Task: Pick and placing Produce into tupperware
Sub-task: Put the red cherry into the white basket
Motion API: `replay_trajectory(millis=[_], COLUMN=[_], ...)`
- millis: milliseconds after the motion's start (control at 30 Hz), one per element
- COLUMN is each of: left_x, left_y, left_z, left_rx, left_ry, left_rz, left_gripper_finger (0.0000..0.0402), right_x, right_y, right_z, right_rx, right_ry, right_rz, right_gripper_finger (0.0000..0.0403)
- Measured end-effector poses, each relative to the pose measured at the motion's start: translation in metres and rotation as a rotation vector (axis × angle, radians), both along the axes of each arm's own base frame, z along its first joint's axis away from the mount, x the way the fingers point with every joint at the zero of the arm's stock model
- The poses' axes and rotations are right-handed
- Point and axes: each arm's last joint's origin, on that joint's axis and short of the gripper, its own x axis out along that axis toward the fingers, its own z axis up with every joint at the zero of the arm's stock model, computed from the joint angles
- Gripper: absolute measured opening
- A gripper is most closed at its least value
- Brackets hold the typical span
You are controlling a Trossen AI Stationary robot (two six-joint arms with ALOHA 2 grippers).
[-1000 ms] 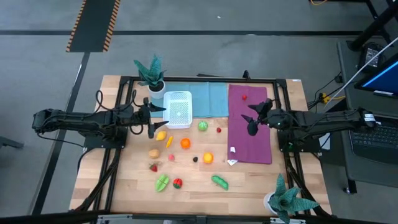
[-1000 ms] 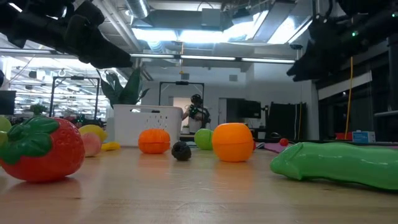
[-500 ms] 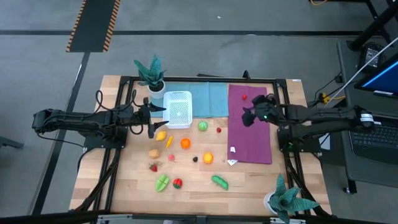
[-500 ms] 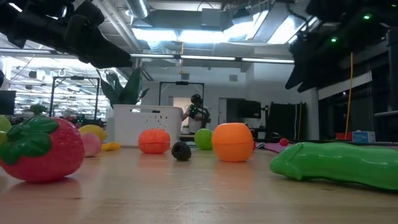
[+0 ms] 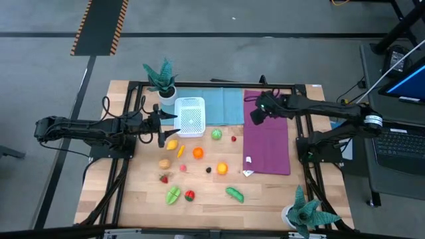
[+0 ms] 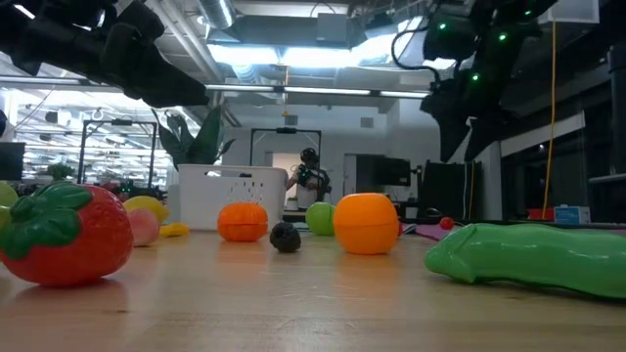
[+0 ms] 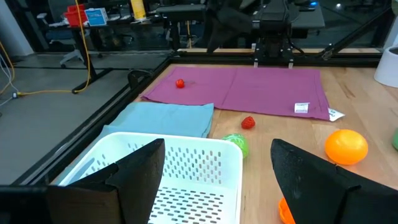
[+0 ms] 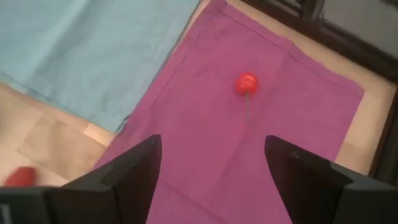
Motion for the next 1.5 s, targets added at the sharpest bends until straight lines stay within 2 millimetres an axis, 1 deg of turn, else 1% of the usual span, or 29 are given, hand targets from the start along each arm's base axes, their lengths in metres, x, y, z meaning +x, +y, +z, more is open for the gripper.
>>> replay_trajectory(millis=[100, 333, 467, 633, 933, 1133, 1333, 1500], left_x=[0.0, 0.0, 0.0, -0.001, -0.001, -0.001, -0.001, -0.001], left_y=[0.0, 0.0, 0.0, 0.0, 0.0, 0.0, 0.0, 0.0], left_z=[0.0, 0.0, -0.002, -0.004, -0.004, -0.004, -0.004, -0.004], left_rx=[0.0, 0.0, -0.001, -0.004, -0.005, -0.005, -0.005, -0.005], left_ry=[0.0, 0.003, 0.018, 0.041, 0.045, 0.045, 0.044, 0.044], left_rz=[0.0, 0.0, 0.0, 0.001, 0.001, 0.001, 0.0, 0.001], left_gripper_finger=[0.0286, 0.0286, 0.0286, 0.0286, 0.0286, 0.0286, 0.0286, 0.0286], right_x=[0.002, -0.002, -0.002, 0.0, -0.003, 0.0, 0.007, 0.006], right_y=[-0.01, -0.034, -0.046, -0.057, -0.069, -0.074, -0.079, -0.085], right_z=[-0.007, -0.024, -0.033, -0.041, -0.052, -0.066, -0.081, -0.089], right_rx=[0.003, 0.034, 0.102, 0.112, 0.138, 0.165, 0.177, 0.188], right_ry=[0.038, 0.125, 0.127, 0.126, 0.158, 0.198, 0.207, 0.225], right_rz=[-0.003, -0.065, -0.052, -0.023, -0.059, -0.067, -0.015, -0.018], right_gripper_finger=[0.0287, 0.0284, 0.0267, 0.0246, 0.0242, 0.0242, 0.0242, 0.0242])
